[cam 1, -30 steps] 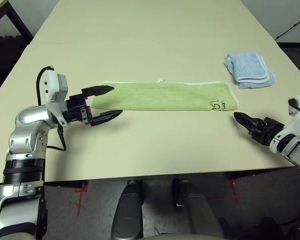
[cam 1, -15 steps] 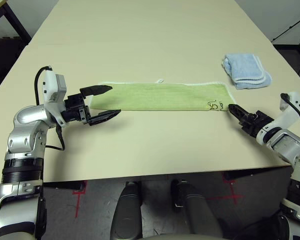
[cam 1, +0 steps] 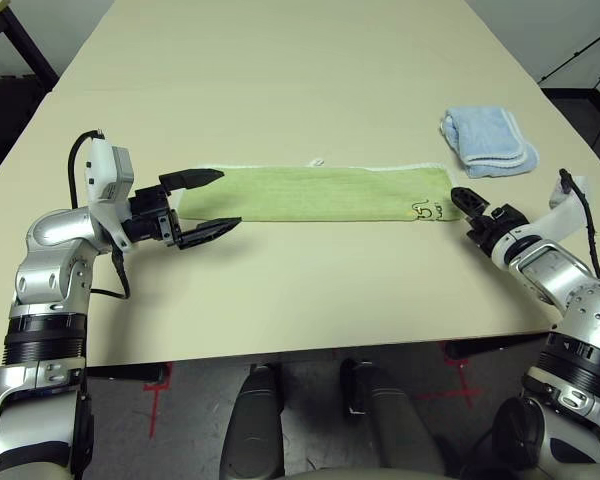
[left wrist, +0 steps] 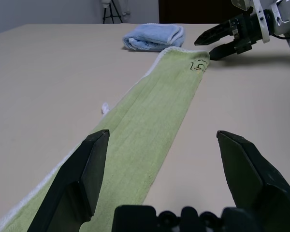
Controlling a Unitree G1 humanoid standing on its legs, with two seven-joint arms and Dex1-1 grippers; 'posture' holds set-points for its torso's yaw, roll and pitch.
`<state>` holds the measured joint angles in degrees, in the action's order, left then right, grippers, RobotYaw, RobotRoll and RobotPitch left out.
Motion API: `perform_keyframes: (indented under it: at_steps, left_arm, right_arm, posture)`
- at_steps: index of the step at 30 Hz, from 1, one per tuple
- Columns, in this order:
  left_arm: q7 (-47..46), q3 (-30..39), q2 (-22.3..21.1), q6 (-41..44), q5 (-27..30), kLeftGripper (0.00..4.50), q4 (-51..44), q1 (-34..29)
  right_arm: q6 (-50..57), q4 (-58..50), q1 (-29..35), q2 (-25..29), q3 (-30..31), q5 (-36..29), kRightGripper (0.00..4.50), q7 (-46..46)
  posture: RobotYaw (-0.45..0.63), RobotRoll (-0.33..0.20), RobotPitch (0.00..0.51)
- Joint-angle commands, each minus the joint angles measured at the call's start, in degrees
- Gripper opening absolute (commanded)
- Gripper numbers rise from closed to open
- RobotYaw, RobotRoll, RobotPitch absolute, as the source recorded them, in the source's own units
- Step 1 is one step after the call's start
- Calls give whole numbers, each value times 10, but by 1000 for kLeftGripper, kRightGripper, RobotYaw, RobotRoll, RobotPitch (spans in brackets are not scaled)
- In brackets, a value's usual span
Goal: Fold the towel and set it aside.
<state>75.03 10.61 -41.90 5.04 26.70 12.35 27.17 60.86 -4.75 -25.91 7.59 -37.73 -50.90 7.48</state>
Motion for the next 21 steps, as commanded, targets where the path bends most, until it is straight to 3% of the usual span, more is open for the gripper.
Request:
perform_keyframes:
  at_steps: [1,12,21]
  left_arm:
    - [1,-6,-10,-6,-9,4500,6,6]
    - [5,-12,-14,4,-7,4500,-1,4]
    - [6,-24,-18,17,-5,4500,-6,15]
  right_arm:
    - [47,11,21,-13,20,-14,4480,21]
    - [95,-107,113,-22,-8,-140,4480,91]
    - [54,-93,103,-19,15,-178,4480,155]
  posture:
    - [141,0,193]
    - [112,0,212]
    - [99,0,229]
